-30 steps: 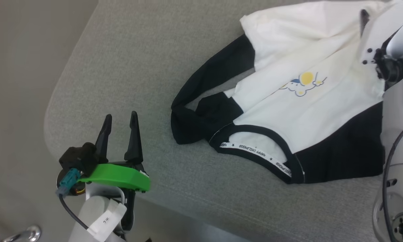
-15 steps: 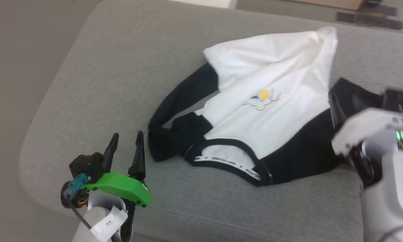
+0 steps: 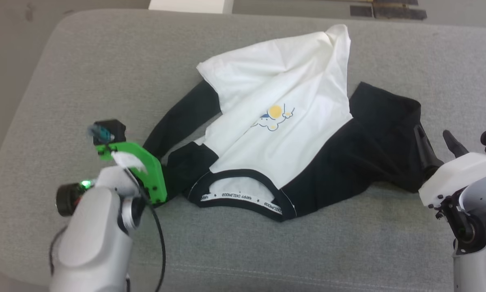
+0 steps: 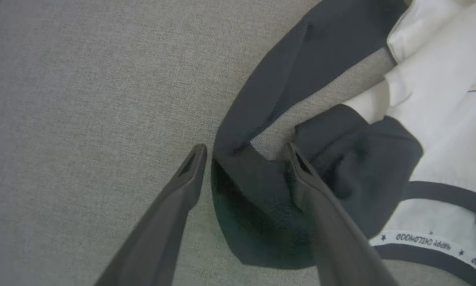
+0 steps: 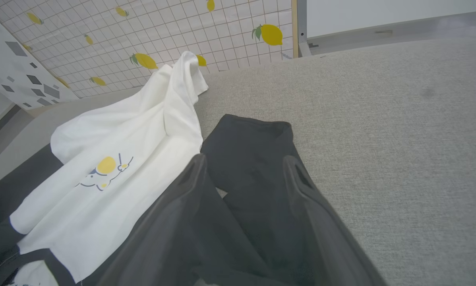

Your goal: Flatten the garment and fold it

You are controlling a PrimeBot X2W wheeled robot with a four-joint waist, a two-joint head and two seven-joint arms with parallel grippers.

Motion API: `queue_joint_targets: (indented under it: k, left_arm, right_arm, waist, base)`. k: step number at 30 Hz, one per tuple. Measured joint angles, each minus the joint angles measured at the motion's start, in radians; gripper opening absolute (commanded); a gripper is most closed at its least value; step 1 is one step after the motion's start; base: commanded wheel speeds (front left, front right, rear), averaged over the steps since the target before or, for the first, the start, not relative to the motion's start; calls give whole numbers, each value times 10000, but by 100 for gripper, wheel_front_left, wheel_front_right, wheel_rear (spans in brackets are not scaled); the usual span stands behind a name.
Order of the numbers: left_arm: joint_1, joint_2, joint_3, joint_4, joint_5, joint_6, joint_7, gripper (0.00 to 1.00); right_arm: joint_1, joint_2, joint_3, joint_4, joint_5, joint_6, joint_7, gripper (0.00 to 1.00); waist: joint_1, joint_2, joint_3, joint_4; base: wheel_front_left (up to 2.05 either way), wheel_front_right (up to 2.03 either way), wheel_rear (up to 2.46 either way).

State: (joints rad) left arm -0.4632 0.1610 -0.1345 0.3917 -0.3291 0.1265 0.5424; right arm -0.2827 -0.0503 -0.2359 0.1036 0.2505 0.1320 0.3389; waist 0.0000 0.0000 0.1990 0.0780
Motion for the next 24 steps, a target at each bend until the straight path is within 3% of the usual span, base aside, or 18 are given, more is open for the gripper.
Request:
queue_joint_targets:
  k: [5,7,8,12,20,24]
  left_arm:
    - [-558,314,-355,915,387,102,1168,100]
    - [-607,314,-357,1120,364,96,1294,25]
    - [-680,324,-330,1154,334,86,1275,0]
    - [-1204,504,-15,1152,203,17,788,0]
    - [-3185,1979,688,723,238,-44,-134,0]
    - [-3985,2301,662,529,345,-268,-272,0]
  right_arm:
    - [-1,4,111,-257,67,0,134,100]
    - [-2,4,130,-320,67,0,138,100]
    - [-3,4,130,-353,52,0,146,100]
    - [-27,6,201,-418,48,0,144,100]
    - [-413,10,704,-500,238,0,48,100]
    - [-479,8,759,-504,290,0,-59,100]
  waist:
    - [0,0,352,-170]
    - [0,0,483,-229]
    - [0,0,558,-261]
    - [0,0,819,-376]
    - [0,0,1488,-875]
    - [0,0,1989,-1192]
  base:
    - [0,0,0]
    - [0,0,0]
    - [0,0,0]
    - [0,0,0]
    - [0,0,0]
    - [0,0,0]
